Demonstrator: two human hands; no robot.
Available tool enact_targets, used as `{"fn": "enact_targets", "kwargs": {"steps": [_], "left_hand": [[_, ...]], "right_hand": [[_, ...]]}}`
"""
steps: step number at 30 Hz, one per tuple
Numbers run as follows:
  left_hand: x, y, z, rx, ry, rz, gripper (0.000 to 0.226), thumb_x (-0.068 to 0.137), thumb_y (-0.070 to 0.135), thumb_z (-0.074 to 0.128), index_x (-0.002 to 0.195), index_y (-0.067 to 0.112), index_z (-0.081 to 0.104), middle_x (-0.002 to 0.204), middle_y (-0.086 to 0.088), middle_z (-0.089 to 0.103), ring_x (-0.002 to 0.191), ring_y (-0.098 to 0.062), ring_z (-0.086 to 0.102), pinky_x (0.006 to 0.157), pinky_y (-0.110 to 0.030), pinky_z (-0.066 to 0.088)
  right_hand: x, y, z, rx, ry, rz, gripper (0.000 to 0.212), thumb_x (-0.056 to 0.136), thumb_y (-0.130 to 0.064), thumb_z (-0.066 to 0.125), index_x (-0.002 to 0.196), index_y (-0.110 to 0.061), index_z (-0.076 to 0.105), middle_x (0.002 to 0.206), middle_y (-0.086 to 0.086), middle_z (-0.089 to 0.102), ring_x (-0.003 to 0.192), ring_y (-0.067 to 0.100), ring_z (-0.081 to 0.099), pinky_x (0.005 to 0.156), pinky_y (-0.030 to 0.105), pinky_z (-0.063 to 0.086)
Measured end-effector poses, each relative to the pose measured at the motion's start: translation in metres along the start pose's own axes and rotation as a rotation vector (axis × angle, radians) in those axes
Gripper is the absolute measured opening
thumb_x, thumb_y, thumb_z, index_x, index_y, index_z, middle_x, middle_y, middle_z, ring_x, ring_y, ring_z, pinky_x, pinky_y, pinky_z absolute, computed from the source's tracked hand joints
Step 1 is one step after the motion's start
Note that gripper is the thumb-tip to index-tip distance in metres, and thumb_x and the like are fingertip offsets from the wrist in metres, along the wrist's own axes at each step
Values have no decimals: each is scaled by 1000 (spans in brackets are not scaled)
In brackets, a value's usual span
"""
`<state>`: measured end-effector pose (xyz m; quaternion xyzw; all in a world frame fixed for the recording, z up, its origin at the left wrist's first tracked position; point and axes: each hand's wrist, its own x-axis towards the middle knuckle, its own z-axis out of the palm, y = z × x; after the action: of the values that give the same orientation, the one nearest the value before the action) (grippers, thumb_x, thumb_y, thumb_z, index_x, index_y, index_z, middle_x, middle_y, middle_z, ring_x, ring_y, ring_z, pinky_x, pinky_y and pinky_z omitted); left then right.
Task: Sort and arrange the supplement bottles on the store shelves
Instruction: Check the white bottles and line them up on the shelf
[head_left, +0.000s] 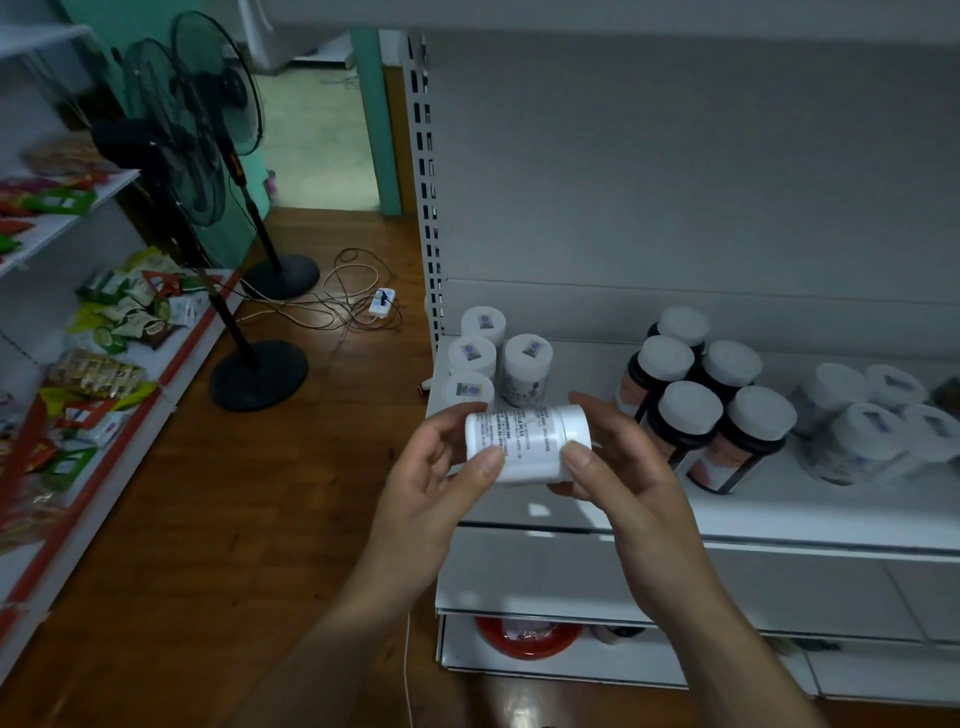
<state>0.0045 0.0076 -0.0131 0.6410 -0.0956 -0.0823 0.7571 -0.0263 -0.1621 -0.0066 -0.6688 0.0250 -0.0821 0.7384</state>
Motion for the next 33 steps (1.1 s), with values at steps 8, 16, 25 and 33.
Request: {"fn": "enact_targets", "kwargs": {"steps": [8,16,25,33], "left_hand": [[1,1,0,34,-3,36,34,87,26,67,119,19,58,105,14,72,101,-5,67,74,-17,54],[-1,-7,-2,117,-72,55,57,78,25,74,130,24,49,121,8,66,118,-14,61,90,-27,54],[-2,-8,-4,96,-89,55,59,78,27,72,132,27,49,123,5,64,118,-16,60,90,-27,54],[1,-6,-3,85,-60,-2,44,86,34,72,125,23,54,112,10,69,106,-7,65,82,-19,53]], "right_hand": [[-1,3,0,8,-4,18,39,84,-30,58,124,-28,58,113,-15,69,106,6,65,79,22,55],[1,-1,2,8,57,11,27,88,-38,65,114,-30,62,103,-17,72,99,5,67,74,21,55],[1,-3,5,29,74,7,34,82,-34,60,115,-25,63,94,-18,73,88,-1,68,67,13,52],[1,0,5,28,50,25,36,84,-32,65,119,-25,63,104,-9,73,97,8,69,72,19,54]]}}
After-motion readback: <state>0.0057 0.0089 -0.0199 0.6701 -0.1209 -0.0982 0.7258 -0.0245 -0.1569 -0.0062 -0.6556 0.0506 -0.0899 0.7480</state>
